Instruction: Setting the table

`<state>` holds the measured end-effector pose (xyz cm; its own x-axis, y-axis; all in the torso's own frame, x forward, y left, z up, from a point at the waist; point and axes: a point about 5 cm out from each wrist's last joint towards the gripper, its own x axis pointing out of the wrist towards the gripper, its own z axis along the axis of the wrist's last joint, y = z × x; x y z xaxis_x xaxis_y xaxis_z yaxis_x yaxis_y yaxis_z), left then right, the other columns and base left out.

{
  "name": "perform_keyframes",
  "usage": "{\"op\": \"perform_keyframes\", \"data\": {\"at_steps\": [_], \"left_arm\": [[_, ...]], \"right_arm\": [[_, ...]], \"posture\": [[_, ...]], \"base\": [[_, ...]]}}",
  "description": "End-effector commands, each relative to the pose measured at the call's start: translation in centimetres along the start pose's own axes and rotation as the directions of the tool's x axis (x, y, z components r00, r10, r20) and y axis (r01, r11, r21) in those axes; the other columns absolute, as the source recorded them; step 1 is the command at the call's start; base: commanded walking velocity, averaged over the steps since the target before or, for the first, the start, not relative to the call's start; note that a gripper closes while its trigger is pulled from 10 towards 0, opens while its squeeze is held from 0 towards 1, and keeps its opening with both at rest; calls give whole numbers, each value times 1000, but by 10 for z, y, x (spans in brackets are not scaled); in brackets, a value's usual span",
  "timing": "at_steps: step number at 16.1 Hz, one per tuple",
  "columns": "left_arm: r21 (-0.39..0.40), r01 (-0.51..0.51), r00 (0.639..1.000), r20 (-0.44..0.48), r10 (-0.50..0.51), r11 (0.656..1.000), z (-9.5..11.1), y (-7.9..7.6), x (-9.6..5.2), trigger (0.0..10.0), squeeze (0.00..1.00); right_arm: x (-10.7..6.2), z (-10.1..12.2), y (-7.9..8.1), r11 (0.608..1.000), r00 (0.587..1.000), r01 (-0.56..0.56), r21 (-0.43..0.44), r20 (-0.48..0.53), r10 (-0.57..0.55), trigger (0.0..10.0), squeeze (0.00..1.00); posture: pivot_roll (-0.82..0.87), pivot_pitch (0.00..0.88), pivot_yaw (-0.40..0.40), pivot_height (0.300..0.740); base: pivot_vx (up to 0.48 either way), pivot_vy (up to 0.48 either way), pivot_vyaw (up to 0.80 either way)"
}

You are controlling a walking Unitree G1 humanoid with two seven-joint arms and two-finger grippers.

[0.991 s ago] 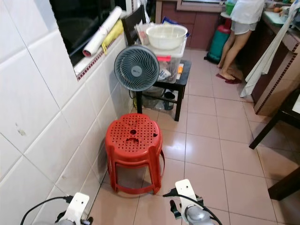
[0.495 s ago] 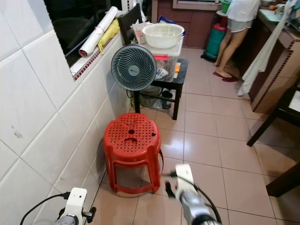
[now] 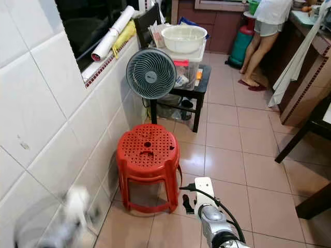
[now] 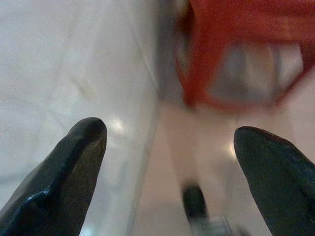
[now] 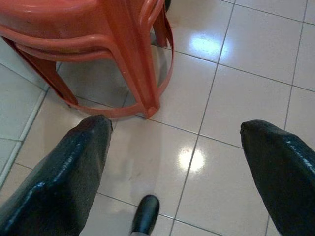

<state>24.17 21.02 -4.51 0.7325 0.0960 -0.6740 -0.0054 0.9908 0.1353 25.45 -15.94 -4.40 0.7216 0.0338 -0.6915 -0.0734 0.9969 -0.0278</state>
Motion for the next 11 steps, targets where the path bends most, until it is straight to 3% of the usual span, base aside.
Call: {"op": "perform_keyframes", "data": {"at_steps": [1,3,5,11], "left_arm": [[-15,19,1000,12,-19,1000,6,-6,2,10000,0],[-1,37,998,45,-37,999,18,-11,4,10000,0],[17,50,998,23,-50,999,17,-14,4,10000,0],[26,111,988,-112,-108,993,-19,-28,-3,10000,0]], "right_arm": [[1,6,-1,1000,1000,9,5,12,-9,10000,0],[2,9,0,1000,1000,9,10,23,-10,10000,0],[2,9,0,1000,1000,10,10,23,-10,10000,0],[-1,-4,-1,1000,1000,14,-22,-17,-14,10000,0]], "posture": [[-73,0,-7,740],[-85,0,4,740],[-90,0,7,740],[-93,0,2,740]], "base": [[0,0,0],[0,0,0],[0,0,0],[0,0,0]]}}
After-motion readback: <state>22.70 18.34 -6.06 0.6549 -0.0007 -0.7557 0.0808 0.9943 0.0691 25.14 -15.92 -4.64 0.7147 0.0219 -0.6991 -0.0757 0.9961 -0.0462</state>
